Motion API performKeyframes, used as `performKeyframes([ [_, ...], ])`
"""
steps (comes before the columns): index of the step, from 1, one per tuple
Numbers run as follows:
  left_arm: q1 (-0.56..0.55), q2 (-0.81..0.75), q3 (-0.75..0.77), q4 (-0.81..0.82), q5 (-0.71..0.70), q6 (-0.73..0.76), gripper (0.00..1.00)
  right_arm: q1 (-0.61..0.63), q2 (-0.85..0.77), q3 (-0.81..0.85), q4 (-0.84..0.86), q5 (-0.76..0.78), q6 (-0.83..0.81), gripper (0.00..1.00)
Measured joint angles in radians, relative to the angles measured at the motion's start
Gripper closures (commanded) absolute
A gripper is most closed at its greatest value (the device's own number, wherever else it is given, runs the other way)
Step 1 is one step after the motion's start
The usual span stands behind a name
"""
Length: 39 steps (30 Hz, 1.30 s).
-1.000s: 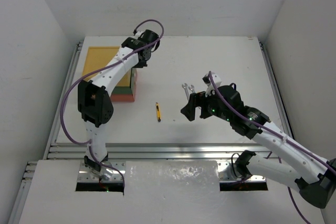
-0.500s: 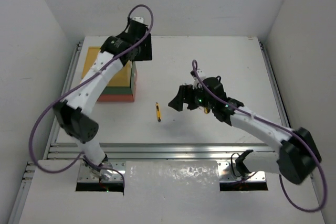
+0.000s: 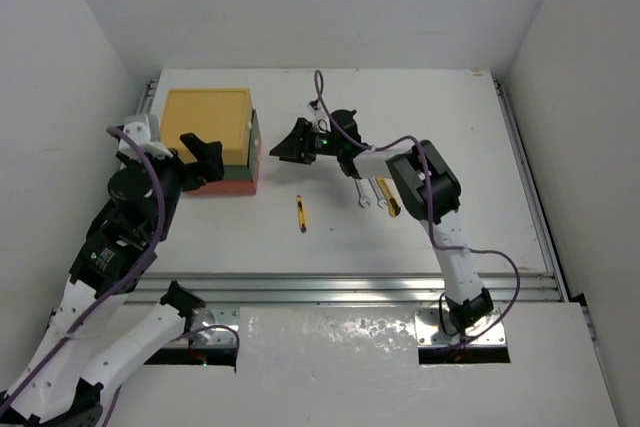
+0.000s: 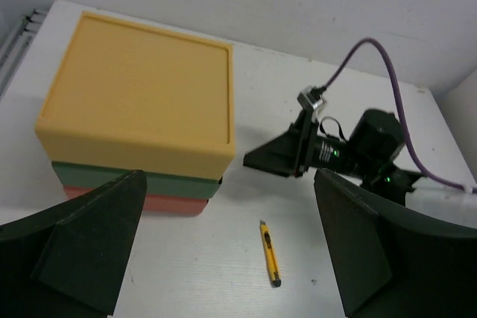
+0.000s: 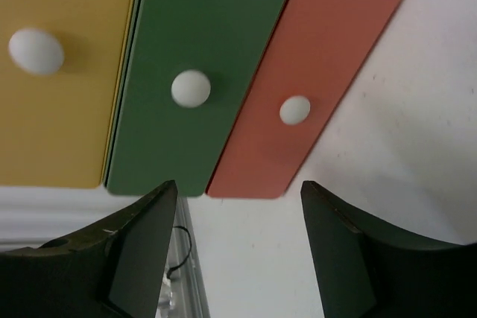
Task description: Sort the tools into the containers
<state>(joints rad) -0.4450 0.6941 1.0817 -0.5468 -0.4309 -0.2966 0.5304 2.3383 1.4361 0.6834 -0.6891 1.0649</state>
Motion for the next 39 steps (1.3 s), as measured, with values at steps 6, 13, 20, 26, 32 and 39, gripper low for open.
performKeyframes([
  [6,0.020,-0.089,-0.198,0.030,0.032,-0.008,0.05,-0.005,0.146,0.183,0.037,-0.052,0.088,0.42],
  [13,0.035,-0.074,-0.218,0.037,0.079,-0.018,0.05,-0.005,0.222,0.259,0.132,-0.112,0.202,0.43],
  [20,0.048,-0.057,-0.221,0.043,0.116,-0.019,0.05,0.002,0.230,0.339,0.111,-0.132,0.214,0.47],
  [26,0.053,-0.056,-0.227,0.044,0.134,-0.019,0.04,0.006,0.267,0.409,0.095,-0.131,0.216,0.48],
  [32,0.061,-0.056,-0.227,0.050,0.154,-0.018,0.04,0.011,0.341,0.481,0.046,-0.142,0.219,0.50],
  [39,0.098,-0.036,-0.231,0.056,0.185,-0.013,0.04,0.018,0.351,0.531,-0.005,-0.151,0.204,0.51],
])
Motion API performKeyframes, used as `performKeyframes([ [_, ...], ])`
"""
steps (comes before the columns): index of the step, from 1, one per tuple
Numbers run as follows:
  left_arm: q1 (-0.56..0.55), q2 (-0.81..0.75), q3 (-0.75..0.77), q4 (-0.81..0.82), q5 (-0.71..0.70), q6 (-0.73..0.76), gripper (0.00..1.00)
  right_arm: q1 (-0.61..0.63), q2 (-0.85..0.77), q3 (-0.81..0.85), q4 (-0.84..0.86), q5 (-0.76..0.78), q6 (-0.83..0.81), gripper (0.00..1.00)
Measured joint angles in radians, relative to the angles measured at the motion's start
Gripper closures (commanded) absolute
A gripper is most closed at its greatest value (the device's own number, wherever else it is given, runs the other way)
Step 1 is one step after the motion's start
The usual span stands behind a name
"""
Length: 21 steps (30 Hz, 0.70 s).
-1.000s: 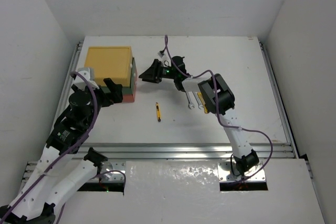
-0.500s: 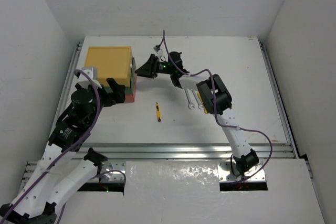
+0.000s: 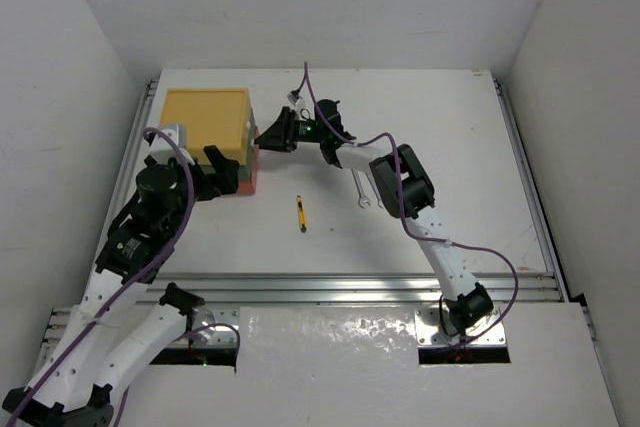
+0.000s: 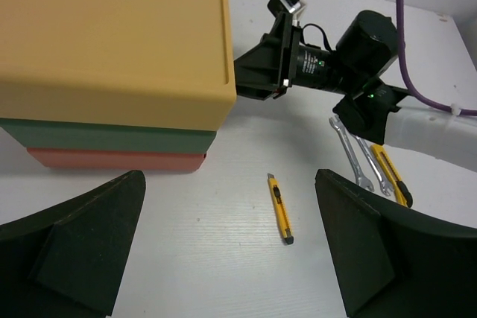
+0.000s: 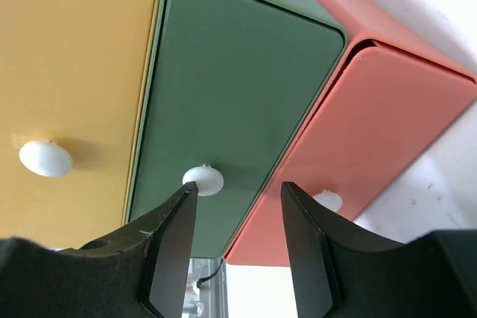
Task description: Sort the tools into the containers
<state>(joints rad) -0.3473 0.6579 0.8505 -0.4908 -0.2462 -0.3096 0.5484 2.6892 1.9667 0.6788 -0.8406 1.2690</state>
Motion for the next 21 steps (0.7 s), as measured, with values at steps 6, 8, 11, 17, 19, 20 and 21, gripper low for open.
performKeyframes([
  [6,0.014,0.010,-0.001,0.002,0.027,0.009,0.04,0.006,0.000,-0.018,0.051,0.000,0.024,0.51],
  [8,0.014,0.018,-0.004,0.002,0.035,0.012,0.04,0.007,0.000,-0.018,0.055,-0.001,0.032,0.51],
  [11,0.015,0.024,-0.008,0.002,0.046,0.013,0.04,0.011,0.000,-0.016,0.069,-0.002,0.043,0.51],
  [17,0.015,0.028,-0.008,0.002,0.055,0.014,0.04,0.018,0.002,0.013,0.071,-0.007,0.050,0.51],
  [19,0.015,0.028,-0.008,0.002,0.057,0.014,0.04,0.019,0.003,0.031,0.067,-0.007,0.049,0.53],
  [20,0.015,0.028,-0.008,0.002,0.057,0.014,0.04,0.019,0.005,0.039,0.066,-0.007,0.049,0.54],
  [21,0.015,0.028,-0.008,0.002,0.057,0.014,0.04,0.019,0.007,0.049,0.063,-0.009,0.049,0.55],
])
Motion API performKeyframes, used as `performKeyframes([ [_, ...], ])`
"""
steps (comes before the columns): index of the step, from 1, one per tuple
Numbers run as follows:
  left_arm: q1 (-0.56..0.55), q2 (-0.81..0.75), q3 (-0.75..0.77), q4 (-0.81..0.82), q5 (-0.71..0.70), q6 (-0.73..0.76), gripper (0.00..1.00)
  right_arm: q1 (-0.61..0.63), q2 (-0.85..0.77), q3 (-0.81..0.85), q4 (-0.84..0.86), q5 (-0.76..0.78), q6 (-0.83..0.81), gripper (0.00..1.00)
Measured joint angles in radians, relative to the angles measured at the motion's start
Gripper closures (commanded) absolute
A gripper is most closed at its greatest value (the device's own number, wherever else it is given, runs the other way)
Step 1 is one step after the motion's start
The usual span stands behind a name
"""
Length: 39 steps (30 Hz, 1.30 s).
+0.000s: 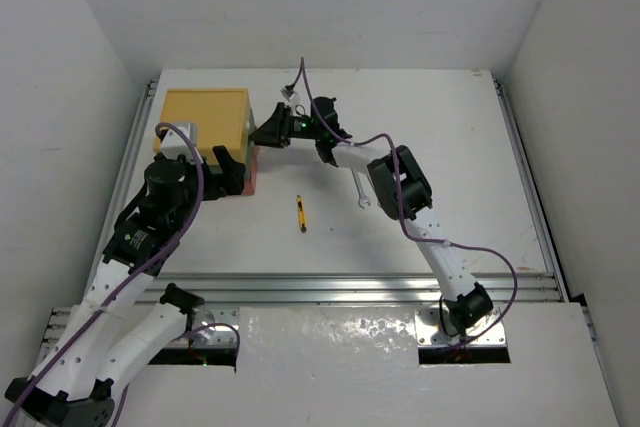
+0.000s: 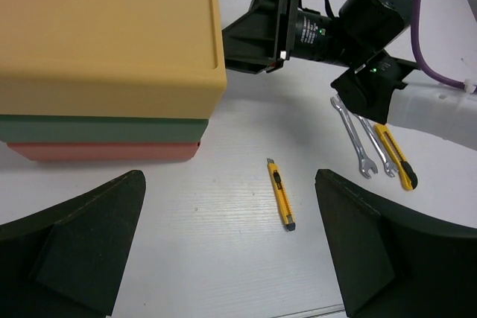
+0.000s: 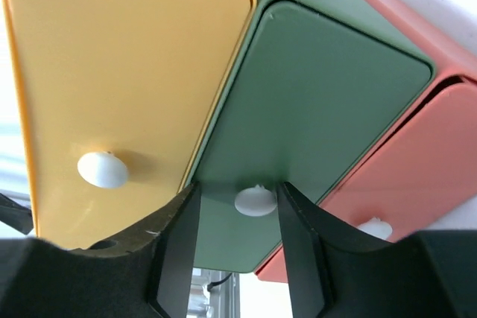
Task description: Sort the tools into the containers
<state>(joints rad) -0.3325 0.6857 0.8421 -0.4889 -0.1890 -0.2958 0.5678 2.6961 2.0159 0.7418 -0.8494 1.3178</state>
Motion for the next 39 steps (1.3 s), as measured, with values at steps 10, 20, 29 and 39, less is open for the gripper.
performKeyframes([
  [10,0.000,0.000,0.000,0.000,0.010,0.003,0.04,0.003,0.032,0.027,-0.002,0.000,0.011,0.75],
  [20,0.000,0.000,0.000,0.000,0.011,0.003,0.04,-0.008,-0.004,-0.071,0.081,0.010,0.027,0.88],
  [29,0.000,0.003,0.000,0.000,0.015,0.003,0.04,-0.090,-0.182,-0.393,0.165,-0.043,0.021,0.86],
  [39,0.002,0.017,0.000,0.000,0.018,0.003,0.04,-0.154,-0.394,-0.716,0.125,-0.054,-0.070,0.35],
])
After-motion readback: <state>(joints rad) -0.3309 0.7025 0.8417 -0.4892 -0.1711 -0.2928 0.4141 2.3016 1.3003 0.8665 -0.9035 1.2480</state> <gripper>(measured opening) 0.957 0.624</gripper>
